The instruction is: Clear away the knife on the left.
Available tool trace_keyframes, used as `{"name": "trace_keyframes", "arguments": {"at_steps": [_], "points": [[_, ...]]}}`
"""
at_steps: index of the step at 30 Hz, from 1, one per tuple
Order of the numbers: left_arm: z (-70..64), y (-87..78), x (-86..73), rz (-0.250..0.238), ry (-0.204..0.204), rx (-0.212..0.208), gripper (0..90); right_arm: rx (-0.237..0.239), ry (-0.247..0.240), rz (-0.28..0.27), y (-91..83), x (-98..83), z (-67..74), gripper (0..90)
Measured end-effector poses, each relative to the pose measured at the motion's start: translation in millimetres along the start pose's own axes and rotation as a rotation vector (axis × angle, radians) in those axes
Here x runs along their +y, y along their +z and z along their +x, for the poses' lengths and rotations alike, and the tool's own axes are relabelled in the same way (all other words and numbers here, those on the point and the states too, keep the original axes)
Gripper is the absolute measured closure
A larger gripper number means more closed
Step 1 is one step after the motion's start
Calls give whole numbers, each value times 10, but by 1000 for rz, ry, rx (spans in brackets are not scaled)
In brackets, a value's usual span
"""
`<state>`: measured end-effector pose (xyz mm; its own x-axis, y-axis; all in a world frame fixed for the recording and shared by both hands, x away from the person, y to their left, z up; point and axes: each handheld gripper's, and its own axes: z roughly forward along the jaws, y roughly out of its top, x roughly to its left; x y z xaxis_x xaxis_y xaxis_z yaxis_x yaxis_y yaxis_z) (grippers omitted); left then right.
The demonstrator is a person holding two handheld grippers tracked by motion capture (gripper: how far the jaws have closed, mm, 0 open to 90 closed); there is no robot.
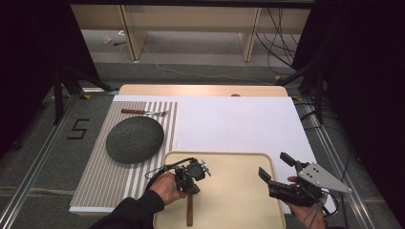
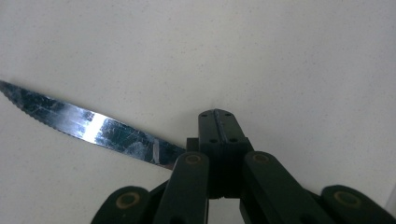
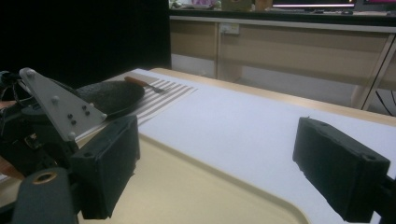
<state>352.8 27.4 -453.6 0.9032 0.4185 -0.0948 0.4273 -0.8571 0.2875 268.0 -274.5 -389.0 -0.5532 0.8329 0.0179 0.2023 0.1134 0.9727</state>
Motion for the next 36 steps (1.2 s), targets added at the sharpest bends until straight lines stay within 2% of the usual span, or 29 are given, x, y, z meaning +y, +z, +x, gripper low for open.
{"name": "trace_keyframes", "arguments": {"at_steps": [4,10,23,36], "points": [[4,-36,-24,-7,-1,-8,899,0,1,0,1,-1,-2,155],[9,-22,-92,21,1,-17,899,0,0,1,2,-1,-1,156],[34,-59,-246,39,2,-35,899,-2,-1,6,2,-1,1,156],[142,-133,-463,59,-20,-45,900,-1,-1,5,7,-2,4,156]]}}
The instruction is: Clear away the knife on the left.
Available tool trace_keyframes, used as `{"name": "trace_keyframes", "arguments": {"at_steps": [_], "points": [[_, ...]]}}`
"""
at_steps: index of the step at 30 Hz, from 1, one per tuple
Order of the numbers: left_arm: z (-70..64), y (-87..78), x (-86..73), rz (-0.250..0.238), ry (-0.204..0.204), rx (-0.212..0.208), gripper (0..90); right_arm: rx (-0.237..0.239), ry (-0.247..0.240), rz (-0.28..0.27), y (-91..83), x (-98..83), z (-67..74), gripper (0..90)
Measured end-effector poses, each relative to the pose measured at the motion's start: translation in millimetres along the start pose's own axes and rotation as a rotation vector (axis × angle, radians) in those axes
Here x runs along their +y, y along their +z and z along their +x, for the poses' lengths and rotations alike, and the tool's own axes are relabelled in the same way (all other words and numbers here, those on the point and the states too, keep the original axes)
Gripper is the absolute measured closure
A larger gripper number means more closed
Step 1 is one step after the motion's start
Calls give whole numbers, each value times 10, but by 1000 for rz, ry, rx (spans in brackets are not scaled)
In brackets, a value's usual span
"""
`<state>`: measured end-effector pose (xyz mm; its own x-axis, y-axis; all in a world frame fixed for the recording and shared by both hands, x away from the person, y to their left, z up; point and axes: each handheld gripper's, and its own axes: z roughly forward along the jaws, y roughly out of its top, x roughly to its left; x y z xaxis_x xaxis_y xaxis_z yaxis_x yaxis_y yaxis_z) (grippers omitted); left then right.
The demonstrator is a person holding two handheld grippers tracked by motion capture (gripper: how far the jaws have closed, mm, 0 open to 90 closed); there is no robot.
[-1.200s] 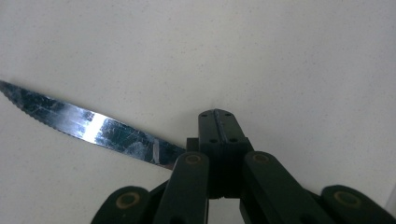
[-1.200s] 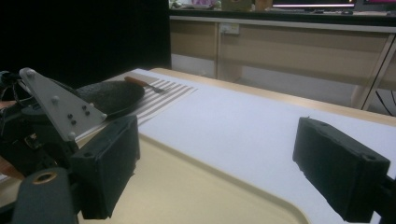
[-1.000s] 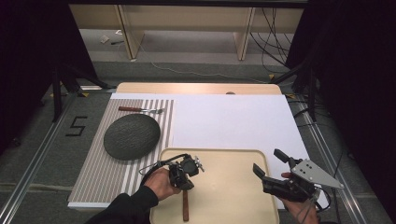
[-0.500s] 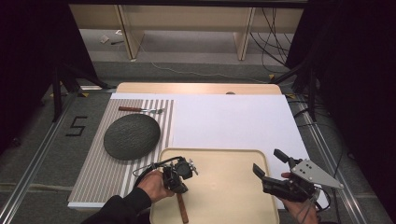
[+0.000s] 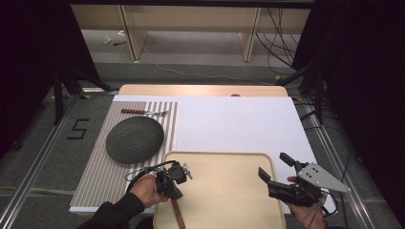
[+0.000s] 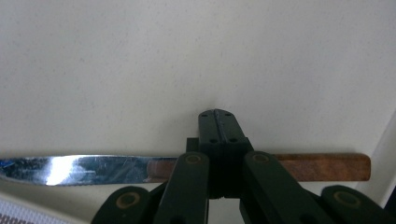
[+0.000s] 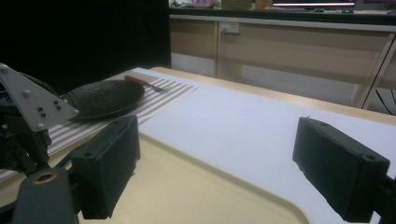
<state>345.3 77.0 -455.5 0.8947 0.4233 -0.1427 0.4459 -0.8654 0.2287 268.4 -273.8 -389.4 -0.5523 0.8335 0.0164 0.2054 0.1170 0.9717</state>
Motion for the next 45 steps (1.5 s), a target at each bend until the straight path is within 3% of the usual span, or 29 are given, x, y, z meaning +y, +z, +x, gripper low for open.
{"name": "trace_keyframes", "arguments": {"at_steps": [10,16,22,28,35,40,43,45], "points": [[90,-50,-136,24,-25,7,900,0,1,0,2,-1,1,156],[125,-56,-193,1,-38,-16,900,0,1,1,0,0,1,156],[125,-80,-213,-3,-58,-5,900,1,2,-1,-1,0,2,157],[143,-165,-236,-81,-92,-19,898,1,2,-1,0,1,2,156],[115,-237,-228,-147,-95,-19,893,1,2,-1,1,1,3,157],[91,-289,-242,-208,-113,-28,823,0,1,0,1,1,2,156],[86,-324,-253,-251,-139,-26,698,2,2,-1,1,1,4,156],[80,-339,-262,-276,-147,-22,661,2,2,-2,2,1,4,157]]}}
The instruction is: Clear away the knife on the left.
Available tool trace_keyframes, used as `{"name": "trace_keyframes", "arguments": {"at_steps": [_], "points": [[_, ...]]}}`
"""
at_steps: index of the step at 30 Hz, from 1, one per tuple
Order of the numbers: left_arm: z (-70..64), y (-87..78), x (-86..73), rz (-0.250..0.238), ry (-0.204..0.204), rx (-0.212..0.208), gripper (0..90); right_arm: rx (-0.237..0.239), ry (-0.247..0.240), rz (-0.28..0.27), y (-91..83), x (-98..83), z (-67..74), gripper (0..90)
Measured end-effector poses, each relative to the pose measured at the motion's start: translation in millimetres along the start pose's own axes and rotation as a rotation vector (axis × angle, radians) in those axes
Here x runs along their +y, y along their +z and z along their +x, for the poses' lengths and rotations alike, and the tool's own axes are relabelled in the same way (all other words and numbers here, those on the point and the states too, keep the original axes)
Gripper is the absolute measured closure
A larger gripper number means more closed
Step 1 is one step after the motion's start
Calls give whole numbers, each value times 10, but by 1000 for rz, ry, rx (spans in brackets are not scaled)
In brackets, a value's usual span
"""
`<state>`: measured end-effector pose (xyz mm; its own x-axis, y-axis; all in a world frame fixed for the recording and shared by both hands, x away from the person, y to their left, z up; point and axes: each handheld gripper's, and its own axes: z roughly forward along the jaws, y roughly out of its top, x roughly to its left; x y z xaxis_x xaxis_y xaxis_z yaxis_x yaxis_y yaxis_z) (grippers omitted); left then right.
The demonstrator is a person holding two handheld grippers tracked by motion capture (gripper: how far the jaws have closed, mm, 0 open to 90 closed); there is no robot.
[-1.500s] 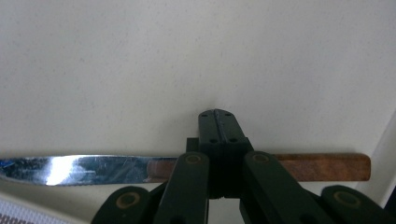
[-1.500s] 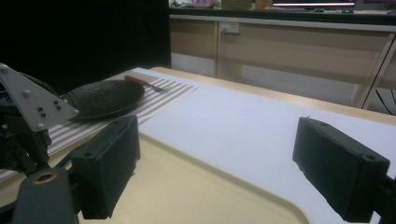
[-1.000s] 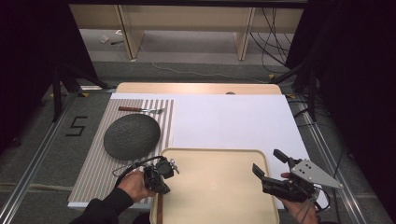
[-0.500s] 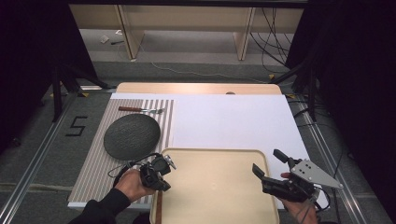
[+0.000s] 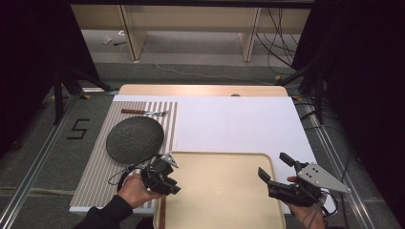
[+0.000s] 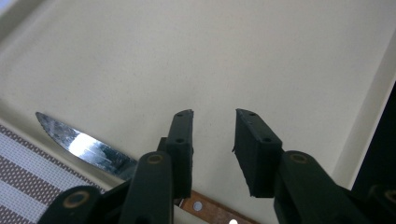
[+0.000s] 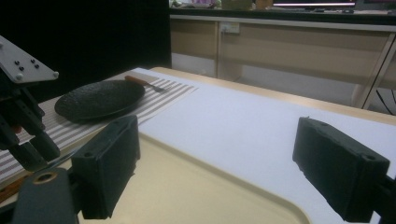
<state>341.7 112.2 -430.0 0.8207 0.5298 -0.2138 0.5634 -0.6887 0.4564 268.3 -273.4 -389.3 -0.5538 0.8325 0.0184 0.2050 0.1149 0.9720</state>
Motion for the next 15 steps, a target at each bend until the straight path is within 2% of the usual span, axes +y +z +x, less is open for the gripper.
{"name": "trace_keyframes", "arguments": {"at_steps": [9,15], "points": [[-22,-67,0,-95,-36,59,417,0,0,0,1,1,1,157],[-43,-127,0,-180,-46,68,341,0,1,0,-1,1,1,156]]}}
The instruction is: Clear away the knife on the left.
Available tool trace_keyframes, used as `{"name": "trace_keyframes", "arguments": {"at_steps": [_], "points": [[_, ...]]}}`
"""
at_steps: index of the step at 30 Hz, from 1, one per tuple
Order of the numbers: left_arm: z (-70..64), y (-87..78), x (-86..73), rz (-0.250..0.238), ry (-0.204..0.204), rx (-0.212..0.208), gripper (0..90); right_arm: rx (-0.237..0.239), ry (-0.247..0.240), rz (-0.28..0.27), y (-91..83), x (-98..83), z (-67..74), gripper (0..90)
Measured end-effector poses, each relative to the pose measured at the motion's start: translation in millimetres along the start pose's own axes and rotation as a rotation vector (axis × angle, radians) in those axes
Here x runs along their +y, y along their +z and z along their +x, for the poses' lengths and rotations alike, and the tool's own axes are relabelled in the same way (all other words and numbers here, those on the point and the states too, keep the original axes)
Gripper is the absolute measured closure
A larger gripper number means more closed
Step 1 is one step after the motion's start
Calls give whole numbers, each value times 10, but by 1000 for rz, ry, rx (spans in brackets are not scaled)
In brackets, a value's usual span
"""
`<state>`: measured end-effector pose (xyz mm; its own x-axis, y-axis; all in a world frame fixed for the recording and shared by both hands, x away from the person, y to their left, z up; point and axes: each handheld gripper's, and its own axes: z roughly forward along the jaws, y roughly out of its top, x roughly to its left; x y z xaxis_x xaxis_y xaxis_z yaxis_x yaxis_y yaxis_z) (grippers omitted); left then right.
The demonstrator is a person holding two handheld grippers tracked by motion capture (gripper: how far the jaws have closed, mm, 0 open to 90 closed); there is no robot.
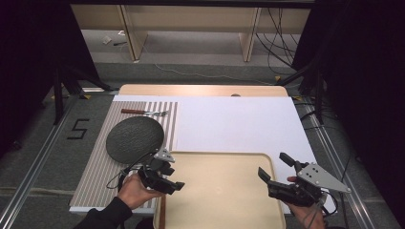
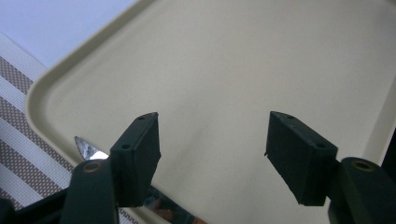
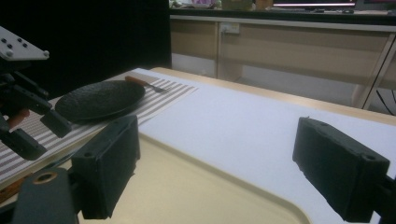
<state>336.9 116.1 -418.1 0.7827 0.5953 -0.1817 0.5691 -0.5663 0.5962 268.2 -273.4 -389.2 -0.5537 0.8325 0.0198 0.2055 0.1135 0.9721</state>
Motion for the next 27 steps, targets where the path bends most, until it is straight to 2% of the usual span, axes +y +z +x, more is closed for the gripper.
{"name": "trace_keyframes", "arguments": {"at_steps": [6,14,18,22,27], "points": [[-14,-84,-11,-90,-6,13,298,0,1,0,-1,0,-2,156],[-35,-225,-41,-249,-15,23,213,1,0,-1,-6,0,0,156],[-53,-283,-61,-323,-16,46,164,1,0,-1,-6,0,1,156],[-73,-350,-88,-387,-10,61,155,0,-1,-3,-4,0,5,156],[-80,-432,-137,-475,-38,62,151,0,-2,-3,-6,0,3,156]]}}
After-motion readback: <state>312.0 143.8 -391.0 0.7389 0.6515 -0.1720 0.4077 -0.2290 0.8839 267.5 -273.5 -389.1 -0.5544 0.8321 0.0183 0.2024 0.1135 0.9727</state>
